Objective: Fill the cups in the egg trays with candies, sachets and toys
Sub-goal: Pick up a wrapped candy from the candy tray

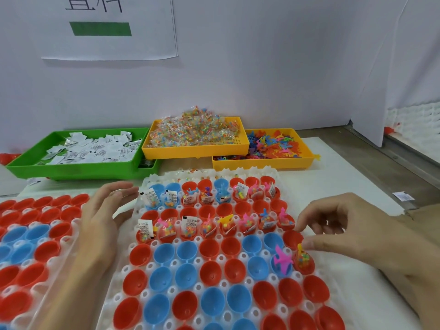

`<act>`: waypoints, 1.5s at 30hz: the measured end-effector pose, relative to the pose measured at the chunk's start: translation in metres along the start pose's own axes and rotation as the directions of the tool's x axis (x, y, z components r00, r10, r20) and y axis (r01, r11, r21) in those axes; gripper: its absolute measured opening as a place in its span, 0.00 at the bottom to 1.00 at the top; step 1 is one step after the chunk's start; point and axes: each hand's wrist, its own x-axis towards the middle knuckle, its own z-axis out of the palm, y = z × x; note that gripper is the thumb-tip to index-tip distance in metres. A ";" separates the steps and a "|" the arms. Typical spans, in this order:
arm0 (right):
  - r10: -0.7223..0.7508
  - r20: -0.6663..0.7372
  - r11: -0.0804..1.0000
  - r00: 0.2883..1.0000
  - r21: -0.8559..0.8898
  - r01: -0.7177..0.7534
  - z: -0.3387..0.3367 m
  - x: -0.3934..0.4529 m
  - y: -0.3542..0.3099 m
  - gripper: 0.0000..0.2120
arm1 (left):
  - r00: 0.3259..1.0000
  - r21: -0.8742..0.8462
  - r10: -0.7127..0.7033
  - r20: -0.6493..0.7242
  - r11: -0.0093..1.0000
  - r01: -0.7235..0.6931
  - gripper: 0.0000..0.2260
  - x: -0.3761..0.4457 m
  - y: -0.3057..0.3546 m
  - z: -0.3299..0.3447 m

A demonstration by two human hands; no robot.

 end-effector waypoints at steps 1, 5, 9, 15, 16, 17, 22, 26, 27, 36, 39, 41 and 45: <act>0.003 0.014 1.000 1.000 0.007 -0.003 -0.001 -0.001 0.002 0.27 | 1.000 -0.004 -0.002 -0.001 1.000 0.002 0.14 0.000 0.000 0.000; 0.019 0.084 0.999 0.996 -0.027 -0.017 0.000 0.000 0.003 0.18 | 1.000 0.001 -0.001 -0.003 1.000 0.001 0.14 0.000 -0.001 0.000; -0.004 -0.034 1.000 0.999 -0.029 0.003 0.002 0.001 0.002 0.12 | 1.000 0.003 0.003 -0.004 1.000 -0.003 0.14 0.001 0.000 0.001; -0.020 -0.253 0.988 0.967 -0.153 -0.019 0.020 0.012 0.001 0.10 | 1.000 -0.013 0.001 -0.014 1.000 -0.001 0.13 0.000 0.000 0.002; -0.029 -0.270 0.987 0.962 -0.160 -0.016 0.021 0.014 0.001 0.10 | 1.000 -0.012 0.000 -0.015 1.000 -0.001 0.13 0.000 0.000 0.002; -0.037 -0.292 0.986 0.956 -0.165 -0.012 0.023 0.015 0.001 0.09 | 1.000 -0.012 -0.001 -0.014 1.000 0.001 0.13 0.000 0.001 0.002; -0.067 -0.380 0.979 0.923 -0.203 -0.012 0.028 0.019 0.000 0.08 | 1.000 -0.001 -0.005 -0.008 1.000 0.005 0.13 -0.001 0.002 0.002; -0.060 -0.387 0.976 0.920 -0.214 -0.027 0.028 0.018 0.000 0.07 | 1.000 0.000 -0.014 -0.009 1.000 0.014 0.13 -0.001 0.002 0.001; -0.057 -0.386 0.978 0.921 -0.208 -0.027 0.028 0.018 0.000 0.07 | 1.000 0.002 -0.016 -0.010 1.000 0.016 0.13 -0.001 0.002 0.001; -0.034 -0.391 0.985 0.920 -0.168 -0.035 0.025 0.017 0.001 0.08 | 1.000 0.010 -0.021 -0.007 1.000 0.021 0.12 -0.001 0.002 0.001; -0.037 -0.429 0.989 0.903 -0.144 -0.028 0.022 0.015 0.003 0.09 | 1.000 0.004 -0.023 -0.010 1.000 0.024 0.12 -0.002 0.002 0.002; -0.030 -0.451 0.993 0.892 -0.118 -0.026 0.021 0.015 0.004 0.10 | 1.000 0.002 -0.023 -0.014 1.000 0.023 0.12 -0.002 0.003 0.003; -0.033 -0.509 0.997 0.860 -0.081 -0.009 0.019 0.025 -0.005 0.12 | 0.999 0.005 -0.035 -0.019 0.999 0.035 0.11 -0.003 0.006 0.003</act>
